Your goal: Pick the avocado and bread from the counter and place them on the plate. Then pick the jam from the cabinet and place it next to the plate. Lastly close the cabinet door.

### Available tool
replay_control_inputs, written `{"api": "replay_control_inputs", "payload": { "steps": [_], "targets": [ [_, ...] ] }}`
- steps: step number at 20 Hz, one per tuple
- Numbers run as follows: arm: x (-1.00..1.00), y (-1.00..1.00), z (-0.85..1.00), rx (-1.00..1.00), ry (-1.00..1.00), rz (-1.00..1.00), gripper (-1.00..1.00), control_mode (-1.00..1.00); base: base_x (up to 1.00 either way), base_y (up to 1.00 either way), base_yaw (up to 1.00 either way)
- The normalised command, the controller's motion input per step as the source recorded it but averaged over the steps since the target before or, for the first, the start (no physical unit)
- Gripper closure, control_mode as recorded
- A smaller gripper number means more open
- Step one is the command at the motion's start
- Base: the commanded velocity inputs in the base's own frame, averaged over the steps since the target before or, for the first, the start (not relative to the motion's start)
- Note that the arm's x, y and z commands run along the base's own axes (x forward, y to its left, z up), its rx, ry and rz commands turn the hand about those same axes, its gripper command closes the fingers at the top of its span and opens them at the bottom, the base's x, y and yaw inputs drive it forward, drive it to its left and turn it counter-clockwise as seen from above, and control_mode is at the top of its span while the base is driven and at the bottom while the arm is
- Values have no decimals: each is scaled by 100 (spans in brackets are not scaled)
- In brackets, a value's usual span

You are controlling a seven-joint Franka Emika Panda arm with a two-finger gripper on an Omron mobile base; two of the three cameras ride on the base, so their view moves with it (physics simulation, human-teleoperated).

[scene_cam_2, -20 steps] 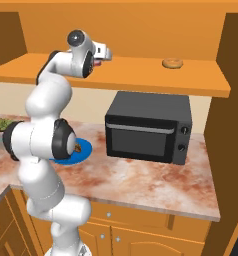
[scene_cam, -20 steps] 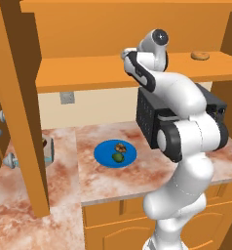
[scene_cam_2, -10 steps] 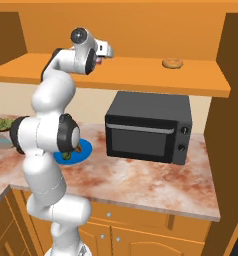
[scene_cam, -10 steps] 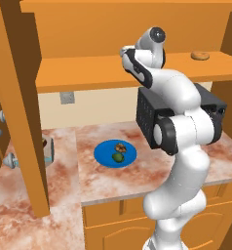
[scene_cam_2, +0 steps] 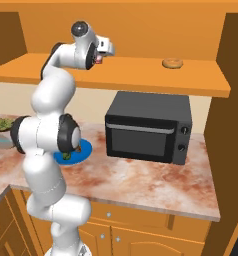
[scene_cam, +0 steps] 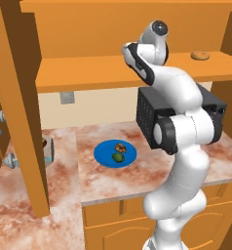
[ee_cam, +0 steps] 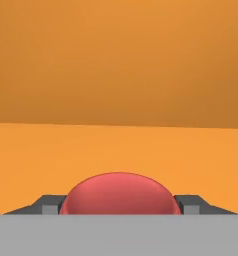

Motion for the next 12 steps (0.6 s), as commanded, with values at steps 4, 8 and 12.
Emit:
{"api": "replay_control_inputs", "payload": {
  "steps": [4,8,12],
  "targets": [
    [-82,-21,-3,3,-4,-2,100,-100,0,0,0],
    [-100,-10,2,8,-18,0,100,-100,0,0,0],
    [-100,0,2,7,-17,0,100,-100,0,0,0]
  ]
}}
